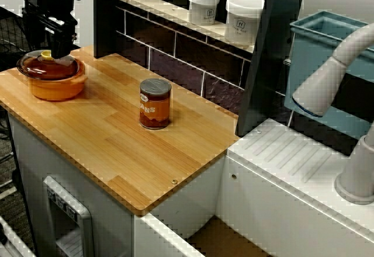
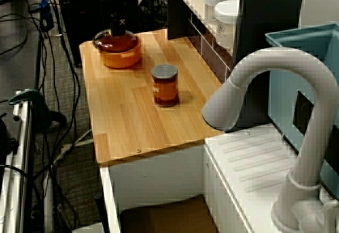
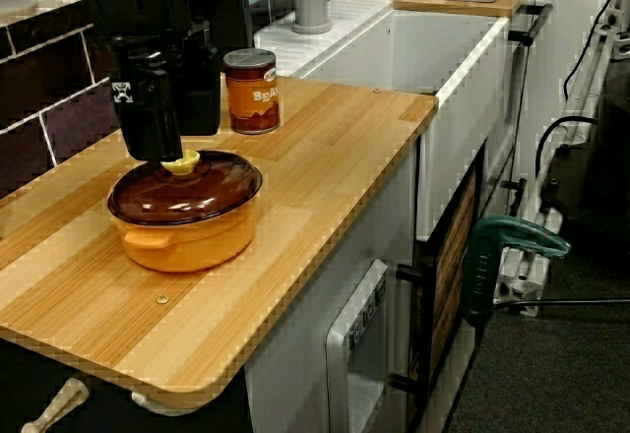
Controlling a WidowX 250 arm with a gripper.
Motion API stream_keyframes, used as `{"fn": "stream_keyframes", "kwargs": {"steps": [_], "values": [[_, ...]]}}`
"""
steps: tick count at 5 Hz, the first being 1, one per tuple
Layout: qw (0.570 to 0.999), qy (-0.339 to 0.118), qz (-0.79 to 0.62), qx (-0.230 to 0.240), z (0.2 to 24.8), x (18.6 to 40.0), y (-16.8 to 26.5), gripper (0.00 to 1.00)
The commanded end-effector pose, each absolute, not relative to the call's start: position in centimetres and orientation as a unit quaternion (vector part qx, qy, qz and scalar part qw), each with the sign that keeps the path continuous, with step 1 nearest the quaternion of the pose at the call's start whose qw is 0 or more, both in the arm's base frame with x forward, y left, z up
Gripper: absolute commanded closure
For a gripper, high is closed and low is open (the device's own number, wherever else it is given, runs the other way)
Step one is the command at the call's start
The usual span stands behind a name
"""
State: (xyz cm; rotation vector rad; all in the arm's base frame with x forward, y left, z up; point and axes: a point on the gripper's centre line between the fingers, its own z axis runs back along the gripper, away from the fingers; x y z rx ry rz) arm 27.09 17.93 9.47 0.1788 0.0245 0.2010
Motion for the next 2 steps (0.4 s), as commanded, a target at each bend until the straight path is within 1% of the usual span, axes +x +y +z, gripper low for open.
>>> {"fn": "stream_keyframes", "kwargs": {"steps": [1, 2], "values": [[0.991, 0.012, 0.100, 0.089, 9.47, 27.09, 17.93, 0.00], [0.992, 0.013, 0.097, 0.073, 10.34, 27.15, 18.12, 0.00]]}}
